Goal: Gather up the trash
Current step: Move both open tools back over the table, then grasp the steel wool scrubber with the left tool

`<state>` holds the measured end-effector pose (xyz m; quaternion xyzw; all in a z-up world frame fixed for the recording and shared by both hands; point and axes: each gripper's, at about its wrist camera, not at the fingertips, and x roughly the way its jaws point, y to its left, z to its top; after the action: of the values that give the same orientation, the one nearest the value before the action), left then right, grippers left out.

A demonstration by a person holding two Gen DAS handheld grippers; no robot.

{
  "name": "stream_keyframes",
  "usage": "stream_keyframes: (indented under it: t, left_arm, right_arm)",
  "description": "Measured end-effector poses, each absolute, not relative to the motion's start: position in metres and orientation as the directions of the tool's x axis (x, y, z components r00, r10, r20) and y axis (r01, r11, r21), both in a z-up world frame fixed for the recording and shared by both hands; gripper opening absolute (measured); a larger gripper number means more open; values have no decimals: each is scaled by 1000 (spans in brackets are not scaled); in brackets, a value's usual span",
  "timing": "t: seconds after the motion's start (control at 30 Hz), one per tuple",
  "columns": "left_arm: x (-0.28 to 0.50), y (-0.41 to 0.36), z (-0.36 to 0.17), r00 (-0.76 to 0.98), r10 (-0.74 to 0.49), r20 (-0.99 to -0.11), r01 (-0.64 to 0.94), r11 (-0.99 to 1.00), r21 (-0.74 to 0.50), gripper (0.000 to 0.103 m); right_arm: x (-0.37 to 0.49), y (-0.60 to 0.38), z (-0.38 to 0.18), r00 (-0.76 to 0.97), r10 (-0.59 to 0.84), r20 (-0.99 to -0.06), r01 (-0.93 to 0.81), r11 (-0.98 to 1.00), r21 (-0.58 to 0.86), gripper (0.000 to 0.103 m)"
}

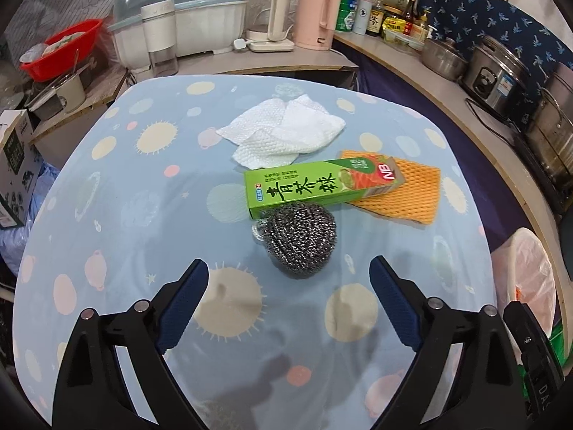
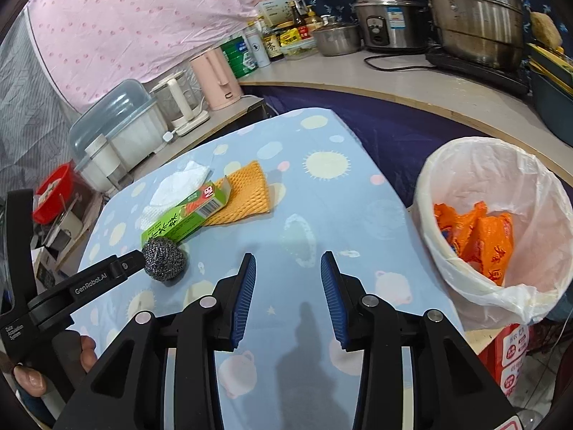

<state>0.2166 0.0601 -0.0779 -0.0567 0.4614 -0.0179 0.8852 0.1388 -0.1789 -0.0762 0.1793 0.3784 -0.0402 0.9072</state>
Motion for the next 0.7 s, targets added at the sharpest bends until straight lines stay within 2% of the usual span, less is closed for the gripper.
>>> stream_keyframes:
  t: [0.5,0.57,0.63,0.7]
  left_arm:
    - [254,63,-109,516,-97,-851,-64,987,-150,89]
    - [256,64,-110,517,-108,-849,-60,985,-162,81]
    - [259,64,-112,502,-140,-853,-39,982,-184,65]
    - [261,65,-113,490,-175,-854,-18,977,-210,57]
  right_arm:
    - [182,-171,-99,674,96,-732,188,937,295,38]
    - [189,-171,-100,674,98,-732,185,937,295,38]
    - [195,-171,-102,674,102,-731,179,938,296,38]
    - [205,-171,-104,674,110,-731,169,939,298,38]
